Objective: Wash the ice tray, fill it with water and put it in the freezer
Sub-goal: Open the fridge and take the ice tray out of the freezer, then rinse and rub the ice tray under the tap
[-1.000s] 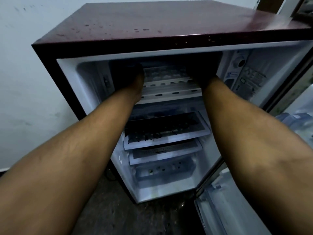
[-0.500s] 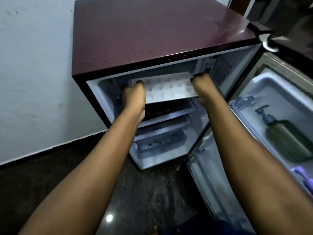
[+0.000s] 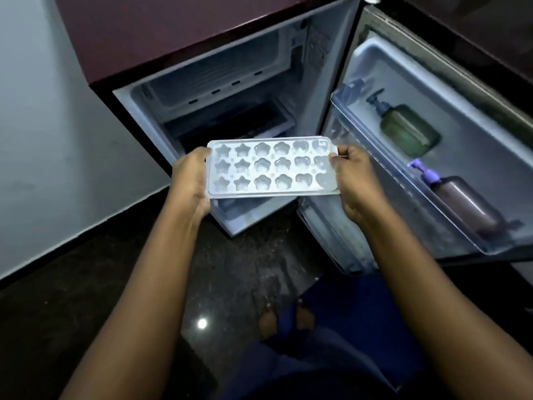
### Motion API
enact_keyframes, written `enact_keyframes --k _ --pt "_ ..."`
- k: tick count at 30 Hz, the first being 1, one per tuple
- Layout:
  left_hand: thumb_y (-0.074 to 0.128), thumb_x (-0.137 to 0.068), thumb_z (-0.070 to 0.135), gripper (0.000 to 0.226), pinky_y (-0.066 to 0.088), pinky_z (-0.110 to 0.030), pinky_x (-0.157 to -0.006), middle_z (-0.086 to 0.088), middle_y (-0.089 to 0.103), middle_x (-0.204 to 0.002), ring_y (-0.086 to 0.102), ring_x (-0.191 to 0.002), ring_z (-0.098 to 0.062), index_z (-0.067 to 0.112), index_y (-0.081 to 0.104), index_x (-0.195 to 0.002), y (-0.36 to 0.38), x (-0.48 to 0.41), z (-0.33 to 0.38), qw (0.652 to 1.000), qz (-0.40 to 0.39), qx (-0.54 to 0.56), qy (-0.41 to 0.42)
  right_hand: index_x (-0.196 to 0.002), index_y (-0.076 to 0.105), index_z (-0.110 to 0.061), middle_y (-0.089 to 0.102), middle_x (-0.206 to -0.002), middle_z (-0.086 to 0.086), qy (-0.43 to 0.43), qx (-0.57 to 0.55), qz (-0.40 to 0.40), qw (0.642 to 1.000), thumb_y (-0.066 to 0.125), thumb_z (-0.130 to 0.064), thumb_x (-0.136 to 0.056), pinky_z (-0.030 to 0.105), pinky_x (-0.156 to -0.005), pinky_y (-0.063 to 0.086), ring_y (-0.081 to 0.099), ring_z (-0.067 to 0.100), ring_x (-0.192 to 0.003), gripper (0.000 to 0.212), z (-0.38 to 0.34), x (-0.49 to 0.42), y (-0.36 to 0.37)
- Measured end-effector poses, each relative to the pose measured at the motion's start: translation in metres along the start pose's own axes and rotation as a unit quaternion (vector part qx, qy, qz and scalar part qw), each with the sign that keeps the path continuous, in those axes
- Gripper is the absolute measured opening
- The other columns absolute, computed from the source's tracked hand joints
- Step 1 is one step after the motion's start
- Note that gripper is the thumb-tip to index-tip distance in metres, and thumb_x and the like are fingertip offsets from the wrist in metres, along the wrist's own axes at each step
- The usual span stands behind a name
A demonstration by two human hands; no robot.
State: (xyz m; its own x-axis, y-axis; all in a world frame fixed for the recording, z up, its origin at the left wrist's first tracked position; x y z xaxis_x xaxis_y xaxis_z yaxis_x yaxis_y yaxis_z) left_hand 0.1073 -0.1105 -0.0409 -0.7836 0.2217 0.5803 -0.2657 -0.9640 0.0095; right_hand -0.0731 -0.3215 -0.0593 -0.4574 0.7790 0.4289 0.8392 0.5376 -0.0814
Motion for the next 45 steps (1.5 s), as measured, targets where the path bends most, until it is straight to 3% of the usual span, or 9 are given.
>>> enact_keyframes --k 11,15,19,26,33,36,39,43,45 --pt "0.049 -0.107 0.021 0.027 0.065 -0.036 -0.055 -0.007 0.082 -0.08 0.079 -0.063 -0.02 0.008 0.071 -0.097 0.072 0.073 -0.035 0.975 -0.18 -0.108 -0.07 -0.092 0.057 -0.017 0.074 -0.077 -0.001 0.015 -0.205 0.16 0.965 0.051 -0.009 -0.107 0.029 -0.056 0.058 0.069 0.015 -0.068 0.018 0.038 0.125 -0.116" --pt "0.051 -0.104 0.021 0.026 0.067 -0.046 -0.06 -0.013 0.083 -0.096 0.081 -0.073 -0.026 0.008 0.074 -0.103 0.106 0.1 -0.051 0.965 -0.215 -0.128 -0.075 -0.089 0.057 -0.018 0.072 -0.077 -0.002 0.017 -0.231 0.222 0.947 0.054 -0.015 -0.107 0.033 -0.064 0.056 0.067 0.016 -0.071 0.019 0.059 0.155 -0.156" --pt "0.049 -0.105 0.021 0.029 0.064 -0.038 -0.056 -0.013 0.083 -0.095 0.08 -0.071 -0.024 0.008 0.074 -0.101 0.156 0.149 -0.081 0.942 -0.275 -0.177 -0.077 -0.086 0.056 -0.018 0.07 -0.071 -0.005 -0.002 -0.254 0.304 0.918 0.054 -0.014 -0.107 0.027 -0.057 0.055 0.066 0.011 -0.063 0.021 0.084 0.192 -0.219" --pt "0.05 -0.102 0.018 0.036 0.066 -0.043 -0.064 -0.016 0.082 -0.106 0.081 -0.086 -0.031 0.0 0.07 -0.125 0.231 0.236 -0.145 0.905 -0.346 -0.242 -0.051 -0.075 0.062 -0.026 0.07 -0.08 0.001 -0.001 -0.284 0.396 0.873 0.062 -0.024 -0.096 0.042 -0.074 0.053 0.065 0.023 -0.079 0.021 0.125 0.257 -0.322" --pt "0.059 -0.094 0.026 0.035 0.053 -0.079 -0.091 -0.025 0.074 -0.124 0.073 -0.113 -0.048 0.008 0.065 -0.123 0.292 0.328 -0.216 0.877 -0.392 -0.279 -0.018 -0.077 0.066 -0.024 0.066 -0.088 0.008 -0.002 -0.296 0.487 0.822 0.066 -0.031 -0.083 0.044 -0.08 0.049 0.06 0.028 -0.088 0.01 0.165 0.327 -0.424" --pt "0.058 -0.096 0.024 0.021 0.058 -0.073 -0.086 -0.021 0.077 -0.117 0.075 -0.107 -0.045 0.011 0.065 -0.111 0.326 0.373 -0.243 0.852 -0.422 -0.31 -0.004 -0.079 0.067 -0.023 0.069 -0.089 0.006 0.001 -0.309 0.521 0.796 0.066 -0.03 -0.087 0.043 -0.081 0.051 0.063 0.026 -0.088 0.01 0.185 0.357 -0.463" --pt "0.053 -0.103 0.02 0.013 0.063 -0.05 -0.058 -0.01 0.078 -0.101 0.079 -0.082 -0.03 0.017 0.065 -0.103 0.359 0.415 -0.271 0.818 -0.45 -0.358 0.007 -0.083 0.067 -0.021 0.067 -0.089 0.008 -0.002 -0.32 0.555 0.768 0.065 -0.029 -0.088 0.044 -0.082 0.05 0.062 0.027 -0.088 0.01 0.203 0.387 -0.499" --pt "0.054 -0.1 0.02 0.036 0.064 -0.064 -0.07 -0.018 0.079 -0.114 0.08 -0.095 -0.039 0.001 0.066 -0.128 0.396 0.474 -0.303 0.786 -0.49 -0.376 -0.01 -0.078 0.065 -0.024 0.064 -0.09 0.009 -0.007 -0.336 0.597 0.729 0.066 -0.033 -0.083 0.043 -0.08 0.049 0.059 0.027 -0.088 0.011 0.218 0.425 -0.538" --pt "0.052 -0.101 0.017 0.03 0.065 -0.054 -0.06 -0.014 0.082 -0.102 0.081 -0.08 -0.031 0.003 0.071 -0.118 0.411 0.5 -0.317 0.764 -0.51 -0.395 -0.007 -0.076 0.065 -0.026 0.064 -0.09 0.009 -0.007 -0.34 0.615 0.711 0.066 -0.034 -0.083 0.044 -0.081 0.049 0.058 0.028 -0.088 0.011 0.225 0.441 -0.554"
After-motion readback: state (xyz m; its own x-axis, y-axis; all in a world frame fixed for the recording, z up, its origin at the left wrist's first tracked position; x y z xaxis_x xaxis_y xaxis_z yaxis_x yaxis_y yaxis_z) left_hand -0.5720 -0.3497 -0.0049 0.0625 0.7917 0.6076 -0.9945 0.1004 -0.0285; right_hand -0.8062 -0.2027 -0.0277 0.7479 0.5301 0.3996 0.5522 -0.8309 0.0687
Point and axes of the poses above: each hand's wrist, its own x-axis away from the middle knuckle, its own y-axis out of the palm, z = x × y, the point moved 5 cm from there along -x, towards the middle knuckle
